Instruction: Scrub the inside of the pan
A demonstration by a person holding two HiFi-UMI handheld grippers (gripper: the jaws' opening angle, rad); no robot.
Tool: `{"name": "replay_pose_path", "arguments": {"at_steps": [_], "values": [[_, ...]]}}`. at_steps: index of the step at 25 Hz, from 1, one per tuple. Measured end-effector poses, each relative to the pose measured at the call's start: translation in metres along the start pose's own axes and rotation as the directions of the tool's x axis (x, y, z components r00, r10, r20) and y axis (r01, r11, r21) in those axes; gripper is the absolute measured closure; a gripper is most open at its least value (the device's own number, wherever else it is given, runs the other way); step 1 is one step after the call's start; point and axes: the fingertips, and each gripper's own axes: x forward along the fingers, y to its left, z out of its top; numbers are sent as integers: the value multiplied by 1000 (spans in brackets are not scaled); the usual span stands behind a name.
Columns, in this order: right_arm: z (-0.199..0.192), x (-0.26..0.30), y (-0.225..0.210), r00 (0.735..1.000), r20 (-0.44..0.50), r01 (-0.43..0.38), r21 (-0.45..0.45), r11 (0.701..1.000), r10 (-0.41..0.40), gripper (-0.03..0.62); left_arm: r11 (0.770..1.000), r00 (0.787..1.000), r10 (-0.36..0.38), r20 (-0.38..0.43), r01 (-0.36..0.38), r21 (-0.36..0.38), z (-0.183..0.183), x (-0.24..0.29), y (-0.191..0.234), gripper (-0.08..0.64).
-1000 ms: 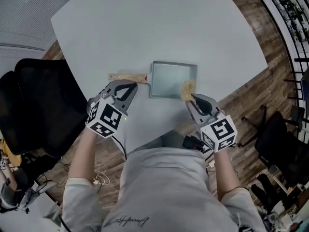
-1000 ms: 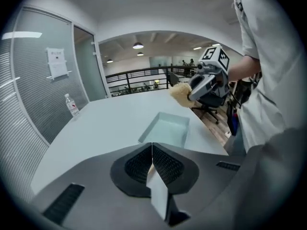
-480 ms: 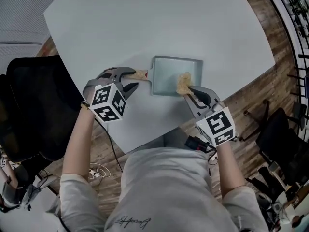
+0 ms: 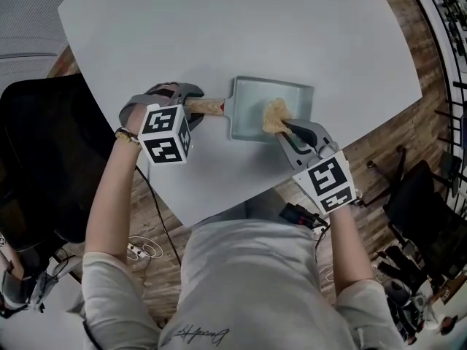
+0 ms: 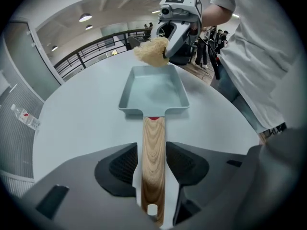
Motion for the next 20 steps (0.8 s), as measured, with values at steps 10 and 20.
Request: {"name": "replay_pose_path", "arguments": {"at_steps": [10, 20], "values": [[4, 19, -9, 995, -97, 7, -98, 995, -16, 534, 999, 999, -35, -15, 35, 20, -5, 4, -7, 405], [1, 83, -18, 942, -337, -102, -297, 949, -5, 535, 998, 999, -41, -24, 42, 38, -1, 1, 0, 407]]}}
